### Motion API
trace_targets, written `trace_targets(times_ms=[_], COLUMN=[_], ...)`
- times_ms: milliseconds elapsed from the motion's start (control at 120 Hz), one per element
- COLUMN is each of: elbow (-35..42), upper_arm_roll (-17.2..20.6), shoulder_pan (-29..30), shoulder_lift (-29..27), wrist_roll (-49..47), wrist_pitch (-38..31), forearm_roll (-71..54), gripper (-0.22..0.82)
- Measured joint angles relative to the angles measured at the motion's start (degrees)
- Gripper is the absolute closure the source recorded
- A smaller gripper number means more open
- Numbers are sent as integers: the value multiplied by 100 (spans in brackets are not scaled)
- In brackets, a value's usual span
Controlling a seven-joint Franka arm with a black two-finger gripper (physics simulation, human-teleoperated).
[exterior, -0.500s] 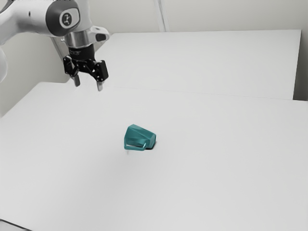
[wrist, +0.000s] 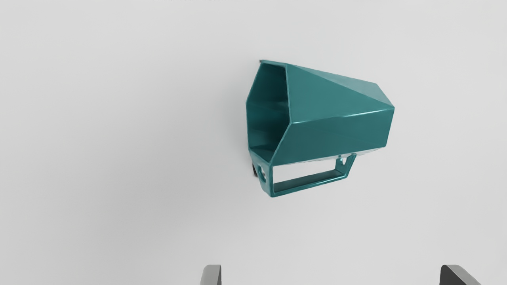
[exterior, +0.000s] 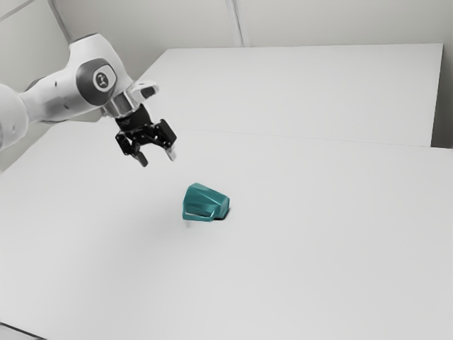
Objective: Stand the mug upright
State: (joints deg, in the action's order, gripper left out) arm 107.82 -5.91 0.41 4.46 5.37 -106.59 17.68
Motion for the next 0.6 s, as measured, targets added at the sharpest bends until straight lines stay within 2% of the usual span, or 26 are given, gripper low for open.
trace_targets(times_ms=[225, 600], elbow=[539, 803], upper_arm_roll=[-147, -156], shoulder_pan=[45, 231], shoulder_lift=[46, 695], wrist_roll=[839, 2351], wrist_pitch=[-749, -1427], forearm_roll=[1364, 2405], gripper=[0, 0])
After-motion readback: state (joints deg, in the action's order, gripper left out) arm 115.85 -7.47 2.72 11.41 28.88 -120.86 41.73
